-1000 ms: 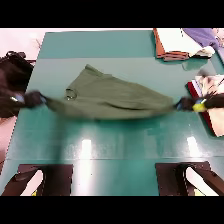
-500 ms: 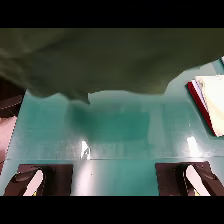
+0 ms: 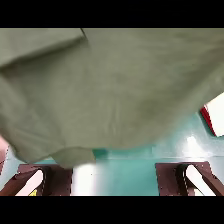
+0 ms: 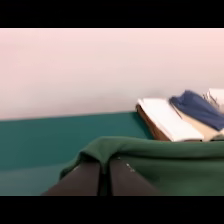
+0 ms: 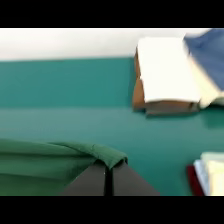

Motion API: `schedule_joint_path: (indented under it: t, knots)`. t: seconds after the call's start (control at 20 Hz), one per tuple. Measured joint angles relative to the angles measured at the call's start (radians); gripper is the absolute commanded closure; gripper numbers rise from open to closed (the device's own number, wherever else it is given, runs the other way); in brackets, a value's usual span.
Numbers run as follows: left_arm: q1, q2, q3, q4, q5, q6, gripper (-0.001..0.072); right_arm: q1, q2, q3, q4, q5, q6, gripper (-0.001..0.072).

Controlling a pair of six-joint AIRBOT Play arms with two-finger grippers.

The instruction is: Fold the shirts.

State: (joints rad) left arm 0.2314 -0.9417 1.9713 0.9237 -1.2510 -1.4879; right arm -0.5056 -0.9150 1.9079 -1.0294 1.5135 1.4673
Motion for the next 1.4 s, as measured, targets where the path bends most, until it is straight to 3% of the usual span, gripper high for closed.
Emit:
schedule_joint_path:
  t: [0.2, 0.45, 0.8, 1.1, 1.4]
  knots:
    - [-0.017, -0.163, -0.250, -0.020, -0.065, -0.003, 0.0686, 0.165, -0.149, -0.165, -0.152, 0.026, 0.008, 0.0698]
    - [-0.125, -0.375, -0.517, 0.056, 0.039, 0.028, 0.0686, 0.306, -0.416, -0.300, -0.276, -0.003, 0.012, 0.0699]
    - [-0.182, -0.667, -0.396, 0.085, 0.148, 0.047, 0.0682, 0.332, -0.719, -0.138, -0.242, -0.067, 0.013, 0.0699]
    - [-0.187, -0.716, -0.344, 0.097, 0.009, 0.135, 0.0683, 0.332, -0.743, -0.107, -0.281, -0.007, -0.025, 0.0699]
    - [-0.187, -0.724, -0.488, 0.104, -0.060, 0.174, 0.0680, 0.335, -0.629, -0.371, -0.320, -0.063, -0.037, 0.0695]
